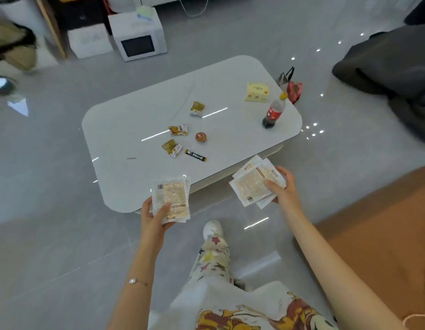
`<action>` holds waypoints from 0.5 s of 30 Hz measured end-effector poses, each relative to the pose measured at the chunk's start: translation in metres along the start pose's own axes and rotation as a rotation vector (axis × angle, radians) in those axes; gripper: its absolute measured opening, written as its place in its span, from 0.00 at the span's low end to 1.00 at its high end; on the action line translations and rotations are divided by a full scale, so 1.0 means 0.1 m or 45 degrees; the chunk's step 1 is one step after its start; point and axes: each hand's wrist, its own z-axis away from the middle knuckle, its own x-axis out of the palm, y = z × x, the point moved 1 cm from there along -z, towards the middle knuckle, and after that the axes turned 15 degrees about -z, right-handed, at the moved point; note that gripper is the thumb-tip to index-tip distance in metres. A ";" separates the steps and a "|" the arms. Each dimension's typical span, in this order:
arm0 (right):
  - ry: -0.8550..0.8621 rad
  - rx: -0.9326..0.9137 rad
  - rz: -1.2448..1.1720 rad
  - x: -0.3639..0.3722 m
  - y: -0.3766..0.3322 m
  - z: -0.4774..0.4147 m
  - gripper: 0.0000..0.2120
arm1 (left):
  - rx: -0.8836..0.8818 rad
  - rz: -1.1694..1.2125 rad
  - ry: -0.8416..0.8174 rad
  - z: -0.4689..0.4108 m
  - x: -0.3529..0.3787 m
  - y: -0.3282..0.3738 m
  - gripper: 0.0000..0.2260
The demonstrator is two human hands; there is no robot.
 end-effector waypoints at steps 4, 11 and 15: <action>-0.040 0.123 0.002 0.28 -0.03 -0.60 0.21 | -0.093 -0.035 -0.015 -0.50 0.11 0.10 0.15; 0.089 0.292 -0.046 0.52 0.69 -2.12 0.21 | -0.220 0.012 0.160 -1.85 0.47 -0.29 0.14; 0.127 0.359 -0.046 0.63 1.56 -3.06 0.20 | -0.234 0.009 0.229 -2.74 0.75 -0.90 0.14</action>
